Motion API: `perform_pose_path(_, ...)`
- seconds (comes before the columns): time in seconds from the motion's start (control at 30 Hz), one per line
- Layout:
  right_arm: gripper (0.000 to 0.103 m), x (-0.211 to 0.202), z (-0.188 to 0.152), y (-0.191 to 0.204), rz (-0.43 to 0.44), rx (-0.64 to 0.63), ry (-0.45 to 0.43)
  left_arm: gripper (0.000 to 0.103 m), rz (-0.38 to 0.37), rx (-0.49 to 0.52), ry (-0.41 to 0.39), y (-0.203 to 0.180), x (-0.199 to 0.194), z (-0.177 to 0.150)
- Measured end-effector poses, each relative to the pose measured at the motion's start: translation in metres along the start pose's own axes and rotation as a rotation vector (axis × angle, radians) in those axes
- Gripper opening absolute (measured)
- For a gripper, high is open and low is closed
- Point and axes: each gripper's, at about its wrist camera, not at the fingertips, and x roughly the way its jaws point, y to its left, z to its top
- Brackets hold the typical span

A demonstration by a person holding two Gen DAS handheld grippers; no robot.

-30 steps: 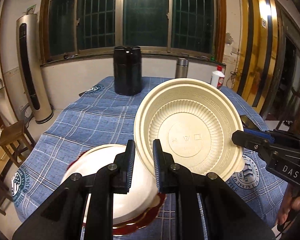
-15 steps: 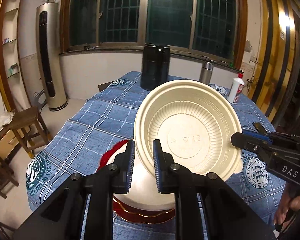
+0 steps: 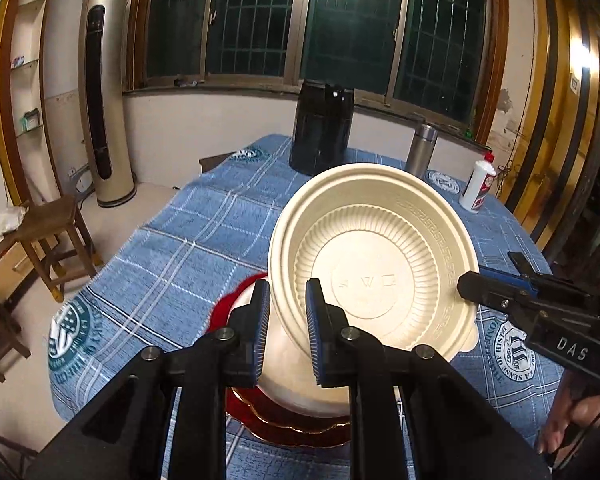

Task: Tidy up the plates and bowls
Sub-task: 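Move the held beige plate over the red plate stack with both grippers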

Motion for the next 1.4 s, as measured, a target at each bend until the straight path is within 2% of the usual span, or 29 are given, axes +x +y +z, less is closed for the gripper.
perform_pose_path(0.17, 0.019, -0.019, 0.009, 0.011, 0.055, -0.011, -0.014, 0.014, -0.023, -0.018, 0.029, 0.011, -0.016, 0.006)
perform_pose_path(0.23, 0.019, -0.024, 0.005, 0.016, 0.072, -0.017, -0.006, 0.014, -0.024, -0.007, 0.05, 0.012, -0.021, 0.001)
perform_pose_path(0.33, 0.019, -0.025, -0.006, 0.021, 0.093, -0.018, 0.017, 0.014, 0.001, 0.021, 0.041, 0.011, -0.028, -0.011)
perform_pose_path(0.5, 0.019, -0.004, -0.019, 0.023, 0.057, -0.024, 0.051, 0.014, 0.038, 0.006, 0.062, 0.014, -0.006, -0.019)
perform_pose_path(0.7, 0.019, 0.017, -0.016, 0.015, 0.022, -0.014, 0.063, 0.014, 0.04, -0.008, 0.072, 0.015, 0.008, -0.015)
perform_pose_path(1.0, 0.019, 0.032, -0.004, 0.006, 0.075, 0.024, 0.137, 0.014, -0.005, -0.043, 0.158, 0.029, 0.021, -0.008)
perform_pose_path(1.4, 0.019, 0.047, -0.011, 0.004, 0.063, 0.033, 0.183, 0.014, 0.01, -0.029, 0.185, 0.027, 0.03, -0.017)
